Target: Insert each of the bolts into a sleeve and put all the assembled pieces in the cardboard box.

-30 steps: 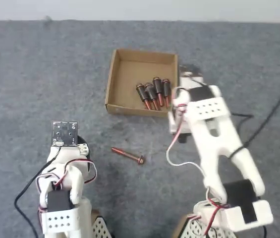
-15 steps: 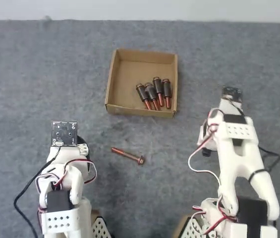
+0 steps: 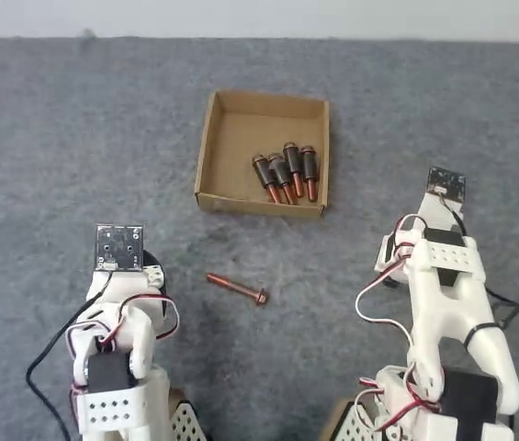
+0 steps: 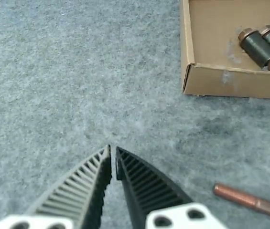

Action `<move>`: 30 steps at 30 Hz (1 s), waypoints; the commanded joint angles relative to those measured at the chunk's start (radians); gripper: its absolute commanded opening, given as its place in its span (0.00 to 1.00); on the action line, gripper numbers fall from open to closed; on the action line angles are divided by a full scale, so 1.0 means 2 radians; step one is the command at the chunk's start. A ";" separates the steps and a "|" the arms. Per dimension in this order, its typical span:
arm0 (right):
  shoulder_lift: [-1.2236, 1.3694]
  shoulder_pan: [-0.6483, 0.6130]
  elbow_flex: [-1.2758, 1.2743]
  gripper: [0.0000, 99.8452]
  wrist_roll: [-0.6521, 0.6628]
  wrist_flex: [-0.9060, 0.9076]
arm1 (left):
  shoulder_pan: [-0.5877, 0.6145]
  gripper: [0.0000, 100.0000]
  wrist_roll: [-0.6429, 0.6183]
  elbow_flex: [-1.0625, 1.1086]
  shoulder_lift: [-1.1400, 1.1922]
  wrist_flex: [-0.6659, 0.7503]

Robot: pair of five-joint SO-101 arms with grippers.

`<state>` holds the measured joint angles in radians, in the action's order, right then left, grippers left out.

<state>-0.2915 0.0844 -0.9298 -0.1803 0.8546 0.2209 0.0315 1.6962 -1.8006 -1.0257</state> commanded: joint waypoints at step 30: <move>-0.011 0.007 0.002 0.01 0.041 -0.008 | 0.000 0.01 0.012 -0.534 0.431 -0.209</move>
<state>-0.2915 0.0844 -0.9298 -0.1112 0.8546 0.2209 0.0529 0.7020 -1.0656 -1.4246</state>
